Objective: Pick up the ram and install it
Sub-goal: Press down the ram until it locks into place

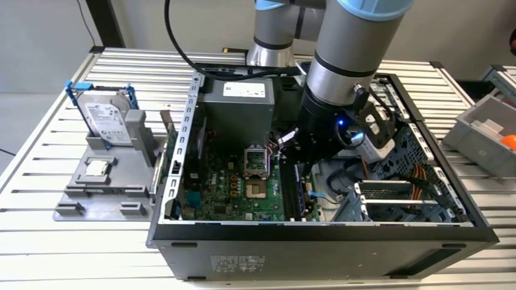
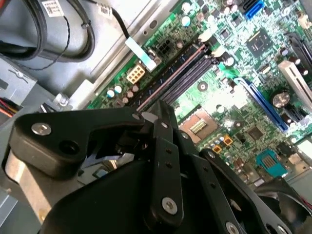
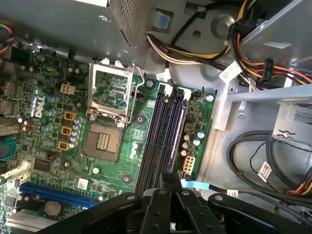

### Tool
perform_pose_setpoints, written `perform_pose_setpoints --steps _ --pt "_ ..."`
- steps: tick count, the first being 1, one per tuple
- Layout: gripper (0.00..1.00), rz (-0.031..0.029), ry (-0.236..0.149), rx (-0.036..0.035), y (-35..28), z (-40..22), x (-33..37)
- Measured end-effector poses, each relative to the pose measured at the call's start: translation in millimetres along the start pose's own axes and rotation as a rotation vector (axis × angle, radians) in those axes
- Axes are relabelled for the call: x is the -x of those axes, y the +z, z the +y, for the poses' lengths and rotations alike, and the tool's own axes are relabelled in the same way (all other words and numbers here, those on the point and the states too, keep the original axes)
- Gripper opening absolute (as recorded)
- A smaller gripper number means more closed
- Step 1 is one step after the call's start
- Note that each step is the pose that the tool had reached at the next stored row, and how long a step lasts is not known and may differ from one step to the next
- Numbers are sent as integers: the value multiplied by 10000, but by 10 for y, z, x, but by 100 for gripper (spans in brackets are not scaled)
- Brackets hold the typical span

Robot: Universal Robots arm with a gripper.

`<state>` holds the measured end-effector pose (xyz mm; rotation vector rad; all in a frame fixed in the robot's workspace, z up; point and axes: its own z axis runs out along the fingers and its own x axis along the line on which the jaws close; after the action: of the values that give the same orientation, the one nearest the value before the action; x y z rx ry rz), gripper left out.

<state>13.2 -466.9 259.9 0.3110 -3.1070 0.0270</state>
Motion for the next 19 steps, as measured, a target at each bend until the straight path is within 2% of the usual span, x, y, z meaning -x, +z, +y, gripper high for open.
perform_pose_setpoints --steps 2,3,8,9,14,19 --pt "0 -13 1 0 0 1 -3" --pt "0 -14 1 -1 -26 0 -3" --pt "0 -4 3 -2 -243 -3 -9" --pt "0 5 3 -1 -266 -2 -13" --pt "0 22 -10 -3 -289 1 -36" --pt "0 9 -856 -19 -314 1 -37"
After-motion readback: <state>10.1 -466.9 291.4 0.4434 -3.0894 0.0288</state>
